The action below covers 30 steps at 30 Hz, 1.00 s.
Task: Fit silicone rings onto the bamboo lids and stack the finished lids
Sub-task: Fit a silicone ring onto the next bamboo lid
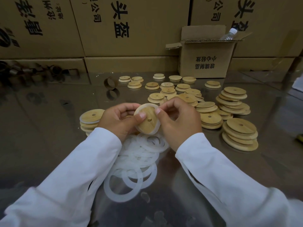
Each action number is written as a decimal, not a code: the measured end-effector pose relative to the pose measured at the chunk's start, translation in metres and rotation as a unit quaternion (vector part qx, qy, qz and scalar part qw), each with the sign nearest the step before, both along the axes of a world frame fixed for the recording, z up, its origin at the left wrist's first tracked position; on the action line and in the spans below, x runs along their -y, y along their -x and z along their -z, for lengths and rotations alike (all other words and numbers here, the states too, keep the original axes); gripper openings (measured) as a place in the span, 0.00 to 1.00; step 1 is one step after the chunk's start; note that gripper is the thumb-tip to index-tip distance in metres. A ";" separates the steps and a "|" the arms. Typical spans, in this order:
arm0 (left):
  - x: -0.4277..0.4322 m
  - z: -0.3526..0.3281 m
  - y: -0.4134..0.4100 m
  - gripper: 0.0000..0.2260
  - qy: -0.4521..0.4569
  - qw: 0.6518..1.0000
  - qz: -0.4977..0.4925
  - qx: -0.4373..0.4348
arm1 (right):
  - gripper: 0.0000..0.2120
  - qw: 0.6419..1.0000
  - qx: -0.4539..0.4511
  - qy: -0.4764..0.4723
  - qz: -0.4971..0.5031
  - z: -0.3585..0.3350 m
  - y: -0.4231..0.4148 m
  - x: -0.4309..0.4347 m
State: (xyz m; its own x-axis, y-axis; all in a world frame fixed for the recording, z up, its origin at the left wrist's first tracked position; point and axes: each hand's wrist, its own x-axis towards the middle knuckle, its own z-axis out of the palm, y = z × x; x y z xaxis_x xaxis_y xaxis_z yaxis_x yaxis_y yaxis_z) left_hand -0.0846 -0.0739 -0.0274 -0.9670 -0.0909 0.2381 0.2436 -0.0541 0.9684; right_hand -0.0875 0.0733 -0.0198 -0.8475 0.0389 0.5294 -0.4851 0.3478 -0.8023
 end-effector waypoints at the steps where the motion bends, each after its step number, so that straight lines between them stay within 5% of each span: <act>1: 0.000 0.001 0.000 0.11 0.021 1.000 -0.001 0.004 | 0.10 1.000 0.002 -0.006 -0.003 0.000 0.000 0.000; 14: -0.004 -0.004 -0.002 0.08 0.093 0.994 -0.023 -0.046 | 0.08 0.985 0.137 0.100 -0.020 0.000 0.008 -0.001; 24: -0.002 -0.003 -0.001 0.06 0.005 1.000 -0.030 0.005 | 0.07 0.996 0.068 0.049 -0.005 0.001 0.002 0.001; 30: -0.002 -0.003 -0.002 0.11 0.028 0.999 -0.006 0.021 | 0.02 0.997 0.007 -0.074 0.030 0.000 -0.005 0.000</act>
State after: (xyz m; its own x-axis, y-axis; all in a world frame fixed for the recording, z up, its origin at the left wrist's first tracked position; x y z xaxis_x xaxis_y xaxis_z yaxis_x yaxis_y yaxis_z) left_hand -0.0825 -0.0723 -0.0246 -0.9750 -0.0907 0.2026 0.2031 0.0042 0.9792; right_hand -0.0830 0.0731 -0.0200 -0.8537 0.0123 0.5205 -0.4486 0.4901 -0.7474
